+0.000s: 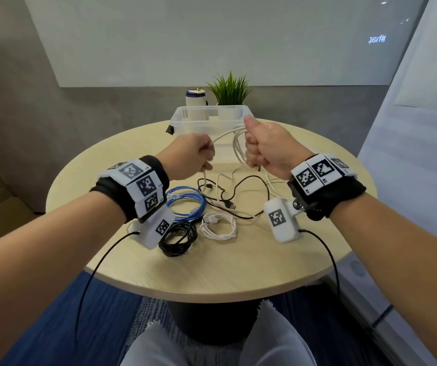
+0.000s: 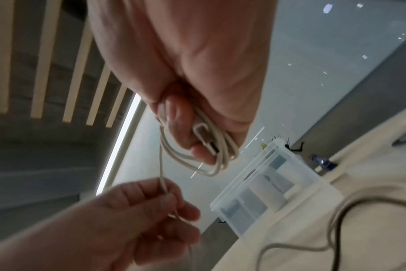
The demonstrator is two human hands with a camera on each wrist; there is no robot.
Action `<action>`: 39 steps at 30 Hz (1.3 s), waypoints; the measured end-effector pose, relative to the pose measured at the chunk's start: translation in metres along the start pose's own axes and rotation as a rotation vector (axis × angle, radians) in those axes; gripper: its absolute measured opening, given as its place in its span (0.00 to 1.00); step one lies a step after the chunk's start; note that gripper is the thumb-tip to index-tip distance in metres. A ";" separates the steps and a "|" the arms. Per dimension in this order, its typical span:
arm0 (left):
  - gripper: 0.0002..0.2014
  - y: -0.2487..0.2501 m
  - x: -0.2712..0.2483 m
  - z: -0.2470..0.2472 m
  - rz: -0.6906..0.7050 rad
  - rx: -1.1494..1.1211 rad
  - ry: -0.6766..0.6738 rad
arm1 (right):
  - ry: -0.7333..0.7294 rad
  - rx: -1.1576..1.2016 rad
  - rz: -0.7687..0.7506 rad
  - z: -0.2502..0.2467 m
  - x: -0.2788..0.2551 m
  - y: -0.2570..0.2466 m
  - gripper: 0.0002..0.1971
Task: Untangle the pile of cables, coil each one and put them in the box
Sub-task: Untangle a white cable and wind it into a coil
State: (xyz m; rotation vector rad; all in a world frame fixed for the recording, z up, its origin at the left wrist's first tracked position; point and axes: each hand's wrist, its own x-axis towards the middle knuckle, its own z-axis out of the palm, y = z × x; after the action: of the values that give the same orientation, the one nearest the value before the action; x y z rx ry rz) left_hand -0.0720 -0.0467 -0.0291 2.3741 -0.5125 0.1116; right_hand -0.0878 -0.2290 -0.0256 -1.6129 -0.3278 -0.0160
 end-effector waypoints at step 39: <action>0.08 0.001 0.005 0.006 0.110 0.277 0.180 | 0.022 -0.519 -0.025 0.001 0.007 0.013 0.19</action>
State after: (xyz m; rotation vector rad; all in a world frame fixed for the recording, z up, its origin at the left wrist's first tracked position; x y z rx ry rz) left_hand -0.0682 -0.0527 -0.0324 2.5702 -0.5709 0.4684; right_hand -0.0785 -0.2274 -0.0374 -2.1202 -0.3439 -0.1484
